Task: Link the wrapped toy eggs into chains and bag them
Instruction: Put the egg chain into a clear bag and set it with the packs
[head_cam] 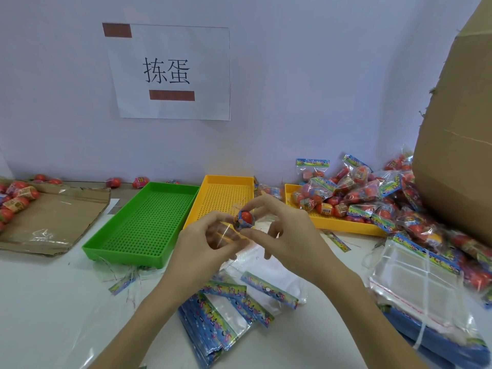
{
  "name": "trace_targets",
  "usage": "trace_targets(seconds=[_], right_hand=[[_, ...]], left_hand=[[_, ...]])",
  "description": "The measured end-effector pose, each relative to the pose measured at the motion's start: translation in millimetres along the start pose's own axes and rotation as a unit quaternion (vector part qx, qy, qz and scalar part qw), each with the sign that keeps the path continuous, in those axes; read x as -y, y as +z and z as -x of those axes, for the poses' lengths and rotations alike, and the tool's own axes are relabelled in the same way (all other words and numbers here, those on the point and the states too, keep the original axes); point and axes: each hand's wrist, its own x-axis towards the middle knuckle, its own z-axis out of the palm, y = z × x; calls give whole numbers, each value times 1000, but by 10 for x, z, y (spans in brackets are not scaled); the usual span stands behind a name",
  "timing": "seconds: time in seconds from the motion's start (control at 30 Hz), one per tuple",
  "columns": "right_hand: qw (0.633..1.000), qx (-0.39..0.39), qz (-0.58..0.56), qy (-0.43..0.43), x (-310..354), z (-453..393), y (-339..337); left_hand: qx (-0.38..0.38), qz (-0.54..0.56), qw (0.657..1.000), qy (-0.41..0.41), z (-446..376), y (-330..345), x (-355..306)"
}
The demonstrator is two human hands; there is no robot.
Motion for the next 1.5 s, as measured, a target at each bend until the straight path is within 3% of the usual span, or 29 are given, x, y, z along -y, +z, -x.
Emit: trace_targets(seconds=[0.23, 0.47, 0.7, 0.97, 1.17, 1.3, 1.5], right_hand=[[994, 29, -102, 26, -4, -14, -83], [996, 78, -27, 28, -49, -7, -135], [995, 78, -63, 23, -13, 0, -78], [997, 76, -13, 26, -8, 11, 24], [991, 122, -53, 16, 52, 33, 60], [982, 173, -72, 10, 69, 44, 98], [985, 173, -27, 0, -15, 66, 144]], left_hand=[[8, 4, 1000, 15, 20, -11, -24], [2, -42, 998, 52, 30, -5, -10], [-18, -65, 994, 82, 16, -45, 3], [0, -64, 995, 77, 31, -34, -8], [-2, -80, 994, 76, 45, -22, -19], [13, -74, 996, 48, 34, -50, 2], [29, -27, 999, -3, 23, -23, -16]])
